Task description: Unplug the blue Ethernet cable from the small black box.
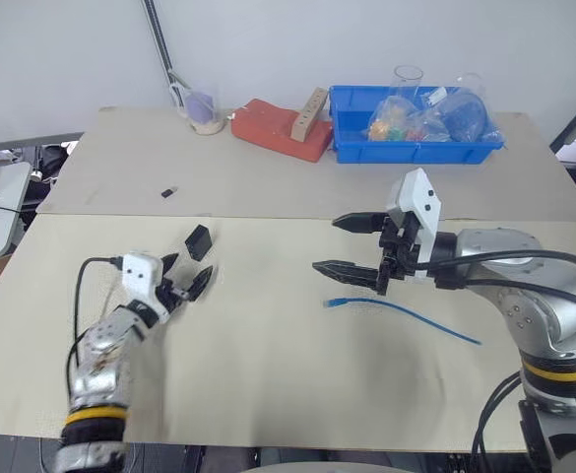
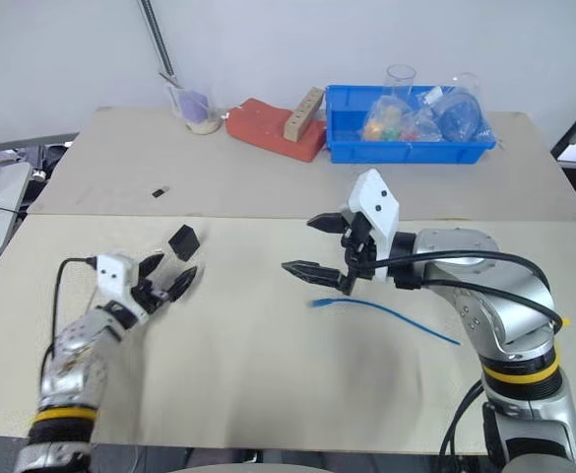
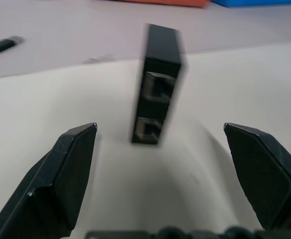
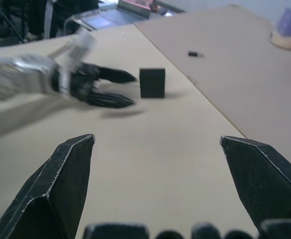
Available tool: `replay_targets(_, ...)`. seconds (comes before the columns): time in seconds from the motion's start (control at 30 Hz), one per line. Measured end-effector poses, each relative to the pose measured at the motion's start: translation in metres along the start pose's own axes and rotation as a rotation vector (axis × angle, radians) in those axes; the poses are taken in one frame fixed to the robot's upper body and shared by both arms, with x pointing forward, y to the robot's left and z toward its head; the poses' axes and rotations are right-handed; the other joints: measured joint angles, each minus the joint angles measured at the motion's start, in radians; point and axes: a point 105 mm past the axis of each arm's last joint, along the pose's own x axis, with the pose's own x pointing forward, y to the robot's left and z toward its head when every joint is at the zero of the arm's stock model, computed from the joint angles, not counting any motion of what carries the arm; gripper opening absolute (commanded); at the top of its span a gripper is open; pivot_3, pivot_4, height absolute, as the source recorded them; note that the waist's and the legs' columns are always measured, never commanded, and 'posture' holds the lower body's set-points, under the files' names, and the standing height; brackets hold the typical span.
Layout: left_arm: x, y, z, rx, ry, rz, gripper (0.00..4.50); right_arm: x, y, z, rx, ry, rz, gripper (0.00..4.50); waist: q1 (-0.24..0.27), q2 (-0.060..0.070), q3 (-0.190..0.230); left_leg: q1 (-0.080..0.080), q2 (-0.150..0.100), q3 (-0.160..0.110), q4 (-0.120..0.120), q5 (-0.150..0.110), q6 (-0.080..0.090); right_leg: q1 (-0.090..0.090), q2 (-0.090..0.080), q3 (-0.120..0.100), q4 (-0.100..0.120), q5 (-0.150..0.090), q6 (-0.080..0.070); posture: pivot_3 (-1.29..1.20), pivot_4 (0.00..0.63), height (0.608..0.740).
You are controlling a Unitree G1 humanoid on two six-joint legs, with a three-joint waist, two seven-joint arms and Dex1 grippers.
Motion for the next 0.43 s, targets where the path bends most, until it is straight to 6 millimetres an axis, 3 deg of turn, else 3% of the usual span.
replay_targets(0.1,-0.025,-0.008,0.015,0.057,0.083,-0.106,4.47,-0.012,-0.003,-0.012,0.008,0.045,-0.008,4.5,0.002,-0.001,0.001,0.0,0.0,0.0,0.0,0.0,0.0,0.001,-0.001,-0.001,-0.001,0.0,0.0,0.0,0.15,0.74)
replay_targets(0.2,-0.04,-0.023,0.049,0.177,0.135,-0.236,4.47,-0.03,-0.009,-0.018,0.002,0.058,-0.033,4.5,0.006,-0.002,0.001,0.001,-0.001,0.0,0.0,0.0,0.0,0.003,-0.002,-0.001,-0.004,0.0,0.0,0.0,0.15,0.74)
replay_targets(0.33,-0.041,-0.039,0.085,0.294,0.089,-0.307,4.47,-0.043,-0.01,-0.029,-0.01,0.084,-0.036,4.5,0.005,-0.001,0.001,0.002,-0.001,0.001,-0.002,0.0,0.0,0.004,-0.001,0.0,-0.006,0.0,0.0,0.0,0.15,0.74)
replay_targets(0.43,-0.037,-0.041,0.084,0.303,0.092,-0.303,4.47,-0.045,-0.011,-0.033,-0.025,0.088,-0.047,4.5,-0.005,-0.001,0.001,0.002,0.0,0.001,-0.002,0.0,0.0,0.003,0.001,0.001,-0.006,0.0,0.0,0.0,0.15,0.74)
